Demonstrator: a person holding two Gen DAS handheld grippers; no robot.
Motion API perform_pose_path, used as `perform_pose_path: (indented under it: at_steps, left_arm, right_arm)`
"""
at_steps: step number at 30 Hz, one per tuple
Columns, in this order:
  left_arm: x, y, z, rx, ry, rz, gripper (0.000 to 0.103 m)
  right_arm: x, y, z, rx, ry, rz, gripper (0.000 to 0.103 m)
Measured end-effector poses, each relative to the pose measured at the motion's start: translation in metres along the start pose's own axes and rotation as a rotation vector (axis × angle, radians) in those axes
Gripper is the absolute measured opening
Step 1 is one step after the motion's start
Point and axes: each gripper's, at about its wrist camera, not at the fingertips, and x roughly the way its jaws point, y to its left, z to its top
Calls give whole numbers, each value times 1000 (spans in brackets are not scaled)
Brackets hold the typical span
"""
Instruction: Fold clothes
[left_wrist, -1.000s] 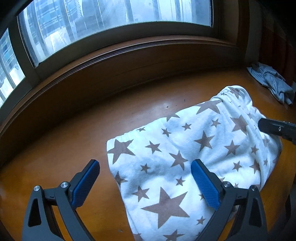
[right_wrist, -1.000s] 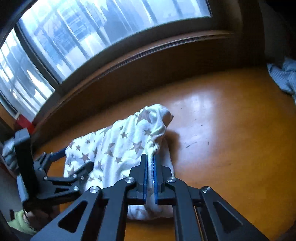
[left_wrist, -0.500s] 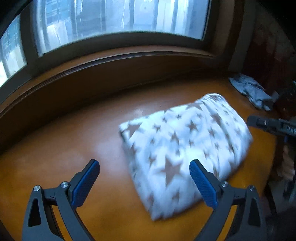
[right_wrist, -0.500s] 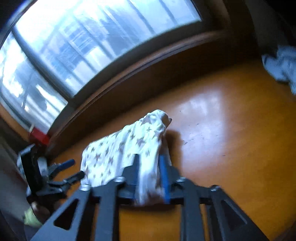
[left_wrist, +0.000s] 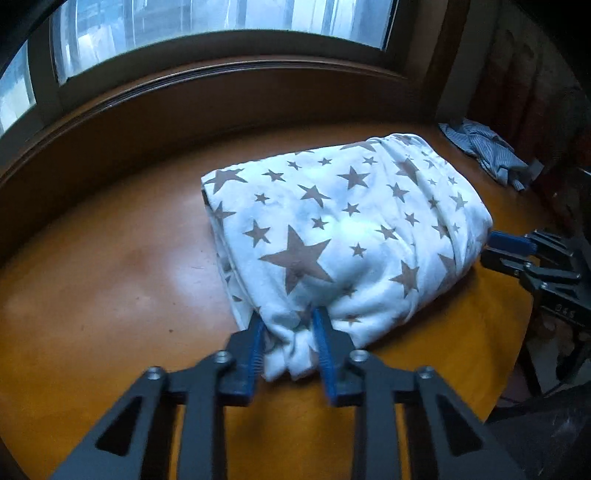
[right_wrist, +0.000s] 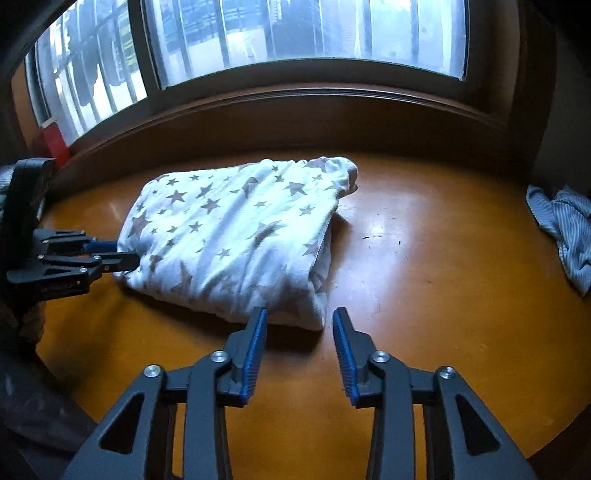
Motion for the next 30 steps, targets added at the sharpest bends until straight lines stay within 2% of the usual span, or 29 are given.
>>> perform_pose_path:
  at_steps: [3, 8, 9, 11, 14, 17, 19, 22, 23, 24, 26, 29, 30]
  left_arm:
    - [-2, -2, 2, 2, -4, 28, 13]
    - [-4, 4, 5, -32, -9, 88, 8]
    - [-3, 5, 5, -33, -6, 118, 8]
    - [-6, 14, 4, -45, 2, 150, 7]
    - [-11, 20, 8, -66, 4, 98, 7]
    - [-13, 13, 7, -34, 10, 105, 7]
    - [-13, 10, 5, -34, 11, 103, 7]
    - [-12, 7, 4, -35, 11, 104, 7]
    - [-9, 5, 5, -35, 11, 110, 7]
    - [-7, 4, 6, -37, 13, 116, 8]
    - [7, -4, 13, -54, 15, 128, 8]
    - [8, -4, 12, -67, 19, 138, 8]
    - [7, -4, 12, -56, 19, 161, 8]
  right_arm:
    - [0, -1, 2, 22, -12, 14, 7]
    - [-19, -18, -2, 74, -33, -11, 4]
    - [-24, -24, -3, 91, -35, -18, 0]
    - [-34, -35, -6, 123, -40, -34, 0]
    - [-48, -52, -10, 169, -47, -55, 0]
    - [-41, -32, -7, 169, -42, -29, 1]
    - [-33, -16, -5, 166, -35, -9, 10]
    - [-21, 8, -1, 160, -24, 21, 17]
    - [-18, 15, 1, 157, -23, 27, 17]
    - [-18, 17, 1, 150, -34, 13, 4]
    - [-27, 15, 2, 156, -62, -8, 4]
    - [-47, 3, 2, 181, -105, -40, 0]
    - [-48, -1, 1, 173, -104, -104, 0]
